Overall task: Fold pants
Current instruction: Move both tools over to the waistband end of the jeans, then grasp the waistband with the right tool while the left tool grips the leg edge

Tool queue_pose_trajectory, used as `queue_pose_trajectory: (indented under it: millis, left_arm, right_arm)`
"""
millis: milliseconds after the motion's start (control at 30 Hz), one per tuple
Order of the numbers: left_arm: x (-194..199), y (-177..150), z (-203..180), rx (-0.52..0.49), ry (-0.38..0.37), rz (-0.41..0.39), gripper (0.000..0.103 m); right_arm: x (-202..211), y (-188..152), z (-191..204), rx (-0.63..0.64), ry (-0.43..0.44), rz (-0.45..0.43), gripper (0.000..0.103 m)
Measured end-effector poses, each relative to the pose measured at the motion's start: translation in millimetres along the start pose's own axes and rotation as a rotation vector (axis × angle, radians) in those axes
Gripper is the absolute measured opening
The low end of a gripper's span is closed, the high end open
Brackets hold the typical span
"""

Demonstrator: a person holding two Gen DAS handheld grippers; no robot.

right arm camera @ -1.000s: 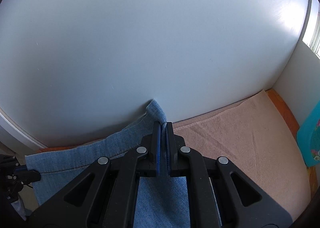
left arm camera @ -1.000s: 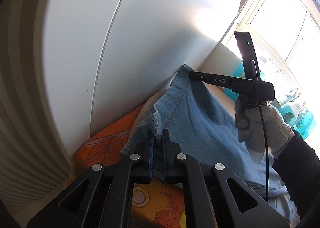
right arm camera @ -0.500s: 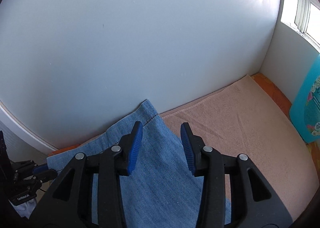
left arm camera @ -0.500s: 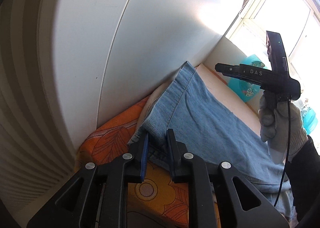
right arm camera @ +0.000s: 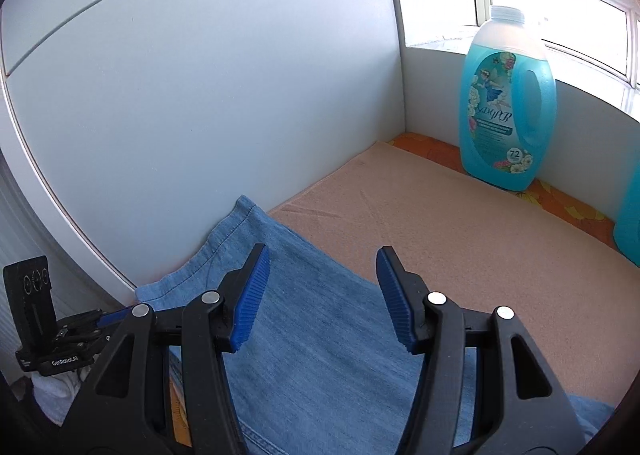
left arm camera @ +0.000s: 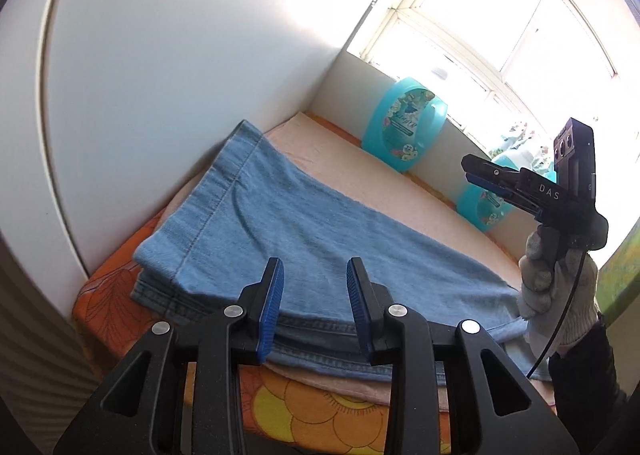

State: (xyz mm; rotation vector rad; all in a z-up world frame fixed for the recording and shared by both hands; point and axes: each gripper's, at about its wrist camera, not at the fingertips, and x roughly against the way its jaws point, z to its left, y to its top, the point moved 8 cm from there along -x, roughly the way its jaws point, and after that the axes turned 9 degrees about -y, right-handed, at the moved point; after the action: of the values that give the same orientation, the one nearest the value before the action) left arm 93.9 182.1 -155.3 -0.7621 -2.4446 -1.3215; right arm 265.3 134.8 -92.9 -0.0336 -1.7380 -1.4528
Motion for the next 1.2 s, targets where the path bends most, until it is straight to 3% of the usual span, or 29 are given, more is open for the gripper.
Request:
queue_pose_trajectory:
  millis: [133, 467, 567, 667, 767, 933, 1133, 1200]
  left_arm:
    - [-29, 3, -39, -0.059, -0.109, 0.056, 0.043]
    - [-97, -34, -146, -0.216, -0.346, 0.282, 0.043]
    - [-116, -52, -173, -0.247, -0.408, 0.358, 0.050]
    - [-133, -72, -200, -0.273, -0.458, 0.448, 0.050]
    - [-151, -90, -224, -0.307, -0.487, 0.529, 0.050]
    - [-177, -115, -250, -0.370, -0.503, 0.640, 0.051]
    - [-193, -132, -263, -0.463, -0.487, 0.704, 0.051]
    - [-199, -136, -265, -0.473, -0.484, 0.724, 0.055]
  right_arm:
    - [40, -26, -55, -0.092, -0.113, 0.001, 0.057]
    - [138, -113, -203, -0.364, -0.388, 0.019, 0.057]
    - [160, -131, -243, -0.438, -0.451, 0.039, 0.057]
    - [184, -145, -290, -0.539, -0.521, 0.046, 0.058]
    - [203, -154, -340, -0.623, -0.602, 0.056, 0.058]
    - [219, -170, -423, -0.795, -0.609, 0.109, 0.068]
    - [221, -177, -499, -0.865, -0.715, 0.160, 0.068]
    - [215, -179, -513, -0.872, -0.737, 0.195, 0.068]
